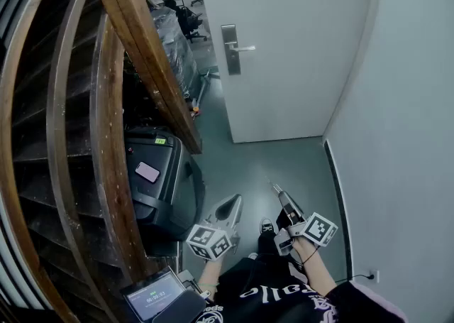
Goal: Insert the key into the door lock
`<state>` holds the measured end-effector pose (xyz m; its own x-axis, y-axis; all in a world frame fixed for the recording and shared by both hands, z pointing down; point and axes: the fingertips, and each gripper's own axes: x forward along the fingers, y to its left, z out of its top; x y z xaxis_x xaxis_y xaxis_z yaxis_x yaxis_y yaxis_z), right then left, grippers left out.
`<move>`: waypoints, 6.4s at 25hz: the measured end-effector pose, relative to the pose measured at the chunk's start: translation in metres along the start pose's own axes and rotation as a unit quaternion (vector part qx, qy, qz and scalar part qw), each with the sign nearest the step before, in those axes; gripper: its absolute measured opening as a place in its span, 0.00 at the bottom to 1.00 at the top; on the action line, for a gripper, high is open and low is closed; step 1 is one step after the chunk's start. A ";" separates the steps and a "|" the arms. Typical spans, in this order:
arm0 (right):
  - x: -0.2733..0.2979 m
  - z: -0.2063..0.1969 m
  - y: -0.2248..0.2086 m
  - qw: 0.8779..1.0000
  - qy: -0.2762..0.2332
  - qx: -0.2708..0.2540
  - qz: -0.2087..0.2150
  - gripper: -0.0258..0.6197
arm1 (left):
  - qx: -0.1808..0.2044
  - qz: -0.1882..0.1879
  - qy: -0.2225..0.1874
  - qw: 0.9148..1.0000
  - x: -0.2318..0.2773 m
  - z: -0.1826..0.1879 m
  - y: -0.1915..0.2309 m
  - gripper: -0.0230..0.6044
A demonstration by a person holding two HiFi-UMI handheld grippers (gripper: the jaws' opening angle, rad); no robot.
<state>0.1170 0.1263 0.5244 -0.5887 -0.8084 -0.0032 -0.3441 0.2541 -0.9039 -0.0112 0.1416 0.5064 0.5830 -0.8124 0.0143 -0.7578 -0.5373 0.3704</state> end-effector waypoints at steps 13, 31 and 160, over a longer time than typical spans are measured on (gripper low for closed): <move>0.136 0.061 -0.029 0.999 0.035 0.000 0.020 0.09 | -0.006 0.031 -0.014 0.999 0.101 0.037 0.094 0.04; 0.326 0.177 -0.066 0.997 0.049 -0.017 0.052 0.09 | 0.002 0.048 -0.029 0.998 0.239 0.092 0.183 0.04; 0.273 0.041 -0.022 0.972 0.154 -0.168 0.056 0.09 | 0.002 0.037 0.004 0.999 0.162 0.063 0.161 0.04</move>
<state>-0.0059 -0.1215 0.5257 -0.8098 -0.5810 0.0819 -0.4540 0.5320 -0.7147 -0.0572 -0.0903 0.5098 0.5285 -0.8475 0.0493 -0.7995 -0.4773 0.3648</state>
